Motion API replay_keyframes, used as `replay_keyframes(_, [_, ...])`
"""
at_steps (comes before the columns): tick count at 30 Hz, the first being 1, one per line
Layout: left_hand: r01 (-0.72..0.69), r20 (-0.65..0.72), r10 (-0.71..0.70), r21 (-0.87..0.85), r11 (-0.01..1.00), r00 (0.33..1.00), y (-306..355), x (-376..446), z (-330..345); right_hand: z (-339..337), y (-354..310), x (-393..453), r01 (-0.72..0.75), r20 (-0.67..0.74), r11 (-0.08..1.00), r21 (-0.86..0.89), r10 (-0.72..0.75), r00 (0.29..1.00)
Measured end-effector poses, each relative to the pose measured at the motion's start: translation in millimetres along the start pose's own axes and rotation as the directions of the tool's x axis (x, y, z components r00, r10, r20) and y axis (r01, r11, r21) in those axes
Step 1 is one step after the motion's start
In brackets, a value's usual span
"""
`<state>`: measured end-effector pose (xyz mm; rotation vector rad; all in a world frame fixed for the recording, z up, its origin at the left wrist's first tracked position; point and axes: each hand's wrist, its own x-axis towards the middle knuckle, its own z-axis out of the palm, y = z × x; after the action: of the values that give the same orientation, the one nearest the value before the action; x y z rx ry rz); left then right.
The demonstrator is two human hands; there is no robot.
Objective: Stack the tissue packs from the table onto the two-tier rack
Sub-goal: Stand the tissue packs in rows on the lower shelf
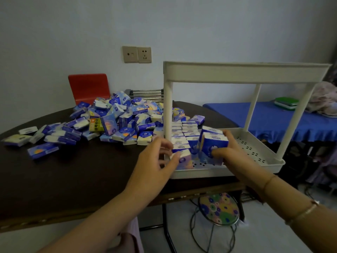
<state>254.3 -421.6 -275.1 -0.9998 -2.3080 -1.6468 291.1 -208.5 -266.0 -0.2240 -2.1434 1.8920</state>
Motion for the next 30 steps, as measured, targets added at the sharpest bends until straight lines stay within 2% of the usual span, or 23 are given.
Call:
replay_keyframes(3, [-0.047, 0.017, 0.047, 0.020, 0.999, 0.999, -11.7, 4.3, -2.2, 1.2, 5.4, 5.1, -0.062, 0.033, 0.996, -0.057, 0.064, 0.997])
replay_keyframes(6, [-0.160, 0.026, 0.158, 0.152, 0.975, 0.987, -18.1, 5.3, 4.1, 3.3, 8.1, 10.3, -0.082, 0.022, 0.987, -0.137, 0.086, 0.996])
replay_keyframes(9, [-0.169, -0.062, 0.193, 0.278, 0.946, 0.979, -23.7, 6.1, 11.8, 3.5, 9.2, 15.8, -0.112, 0.056, 0.968, -0.226, 0.128, 0.990])
replay_keyframes(12, [-0.035, -0.153, 0.076, 0.259, 0.965, 0.985, -27.4, 9.9, 18.0, 3.8, 5.3, 19.4, -0.176, 0.064, 0.936, -0.304, 0.204, 0.977])
replay_keyframes(14, [0.049, -0.149, -0.021, 0.191, 0.980, 0.989, -30.2, 15.1, 21.4, 3.1, 4.6, 19.4, -0.218, 0.064, 0.875, -0.433, 0.271, 0.960])
replay_keyframes(16, [0.139, -0.089, -0.131, 0.091, 0.986, 0.987, -33.7, 22.9, 22.0, 1.2, 5.5, 17.6, -0.238, 0.042, 0.833, -0.500, 0.298, 0.954])
replay_keyframes(19, [0.259, 0.104, -0.255, -0.025, 0.966, 0.961, -34.3, 30.8, 19.5, 1.6, 8.1, 16.5, -0.284, -0.028, 0.824, -0.490, 0.311, 0.950])
replay_keyframes(22, [0.268, 0.195, -0.254, -0.054, 0.962, 0.947, -32.4, 30.8, 19.5, 8.8, 8.2, 19.4, -0.276, -0.007, 0.779, -0.563, 0.330, 0.944])
replay_keyframes(30, [0.306, 0.211, -0.297, -0.010, 0.952, 0.931, -39.5, 32.5, 13.3, 10.3, 2.7, 13.1, -0.198, 0.123, 0.733, -0.650, 0.359, 0.925])
